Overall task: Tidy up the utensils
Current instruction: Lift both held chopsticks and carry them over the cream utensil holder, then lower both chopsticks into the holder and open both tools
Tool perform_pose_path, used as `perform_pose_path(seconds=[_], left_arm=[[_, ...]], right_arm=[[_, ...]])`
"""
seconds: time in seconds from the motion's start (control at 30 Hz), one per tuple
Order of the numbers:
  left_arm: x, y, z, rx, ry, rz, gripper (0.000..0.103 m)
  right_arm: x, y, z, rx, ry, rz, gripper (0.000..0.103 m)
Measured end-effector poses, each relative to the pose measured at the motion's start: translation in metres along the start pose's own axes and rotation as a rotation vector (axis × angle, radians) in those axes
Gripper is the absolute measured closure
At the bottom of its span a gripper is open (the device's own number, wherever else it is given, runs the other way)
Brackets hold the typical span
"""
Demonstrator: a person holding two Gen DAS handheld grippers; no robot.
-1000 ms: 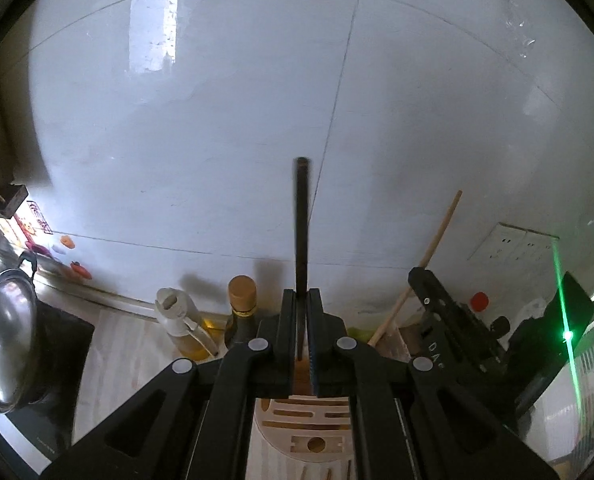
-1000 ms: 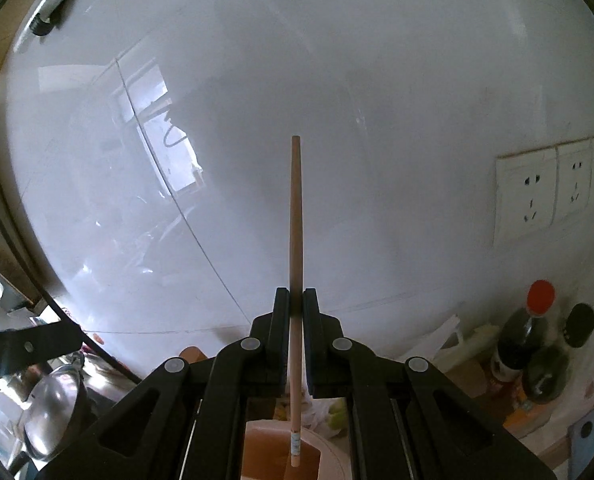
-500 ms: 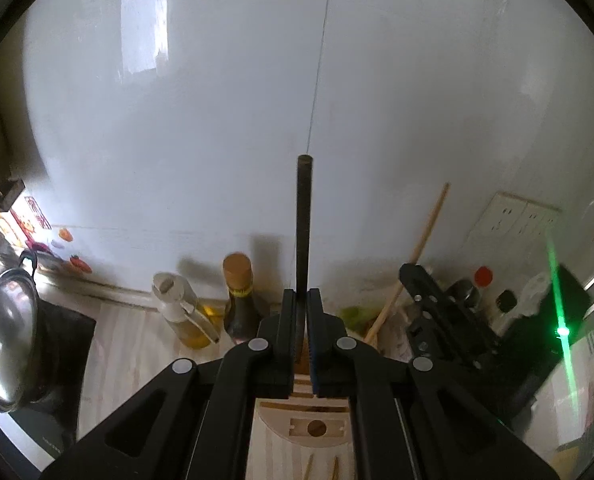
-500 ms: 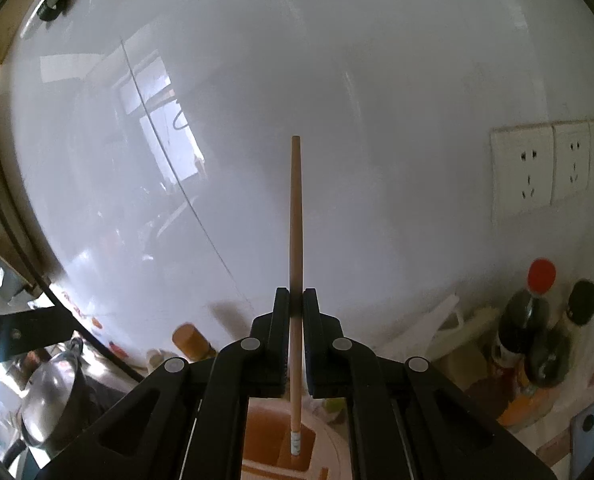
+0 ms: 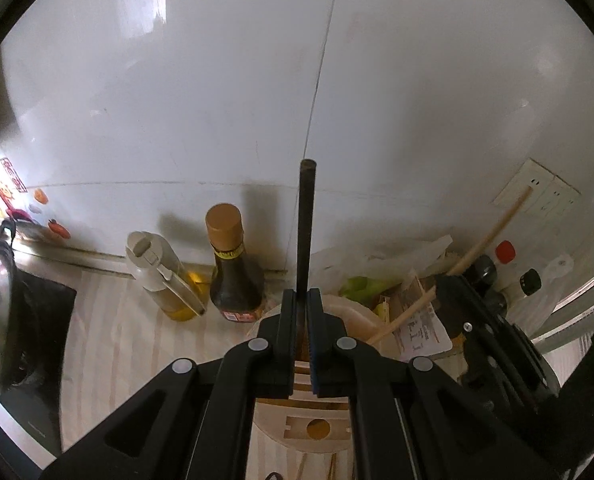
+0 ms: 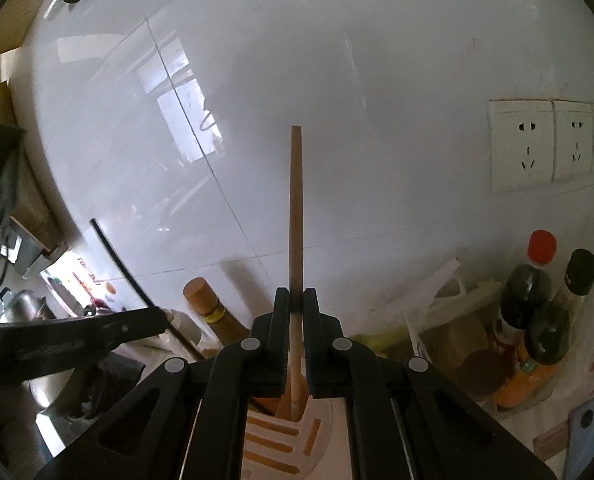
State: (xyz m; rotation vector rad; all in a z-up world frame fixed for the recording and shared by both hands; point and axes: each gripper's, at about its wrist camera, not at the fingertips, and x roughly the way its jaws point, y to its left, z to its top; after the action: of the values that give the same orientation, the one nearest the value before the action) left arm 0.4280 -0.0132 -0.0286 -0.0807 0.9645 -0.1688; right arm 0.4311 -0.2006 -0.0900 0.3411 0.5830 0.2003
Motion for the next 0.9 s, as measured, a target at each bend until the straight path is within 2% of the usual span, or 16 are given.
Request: perform_pose_path(seconds=[0.57, 0.8, 0.83, 0.9], left_arm=[[0.020, 0.014, -0.002, -0.053, 0.055, -0.053, 0.100], [0.009, 0.016, 0.000, -0.068, 0.031, -0.042, 0.095], [0.006, 0.016, 0.000, -0.065, 0.025, -0.036, 0.089], [-0.001, 0.016, 0.003, -0.061, 0.008, -0.027, 0.062]], right_arm=[[0.007, -0.012, -0.006, 0.032, 0.087, 0.061, 0.097], [0.011, -0.012, -0.006, 0.041, 0.123, 0.077, 0.096], [0.011, -0.011, -0.005, 0.041, 0.129, 0.080, 0.096], [0.009, -0.010, -0.003, 0.045, 0.129, 0.084, 0.091]])
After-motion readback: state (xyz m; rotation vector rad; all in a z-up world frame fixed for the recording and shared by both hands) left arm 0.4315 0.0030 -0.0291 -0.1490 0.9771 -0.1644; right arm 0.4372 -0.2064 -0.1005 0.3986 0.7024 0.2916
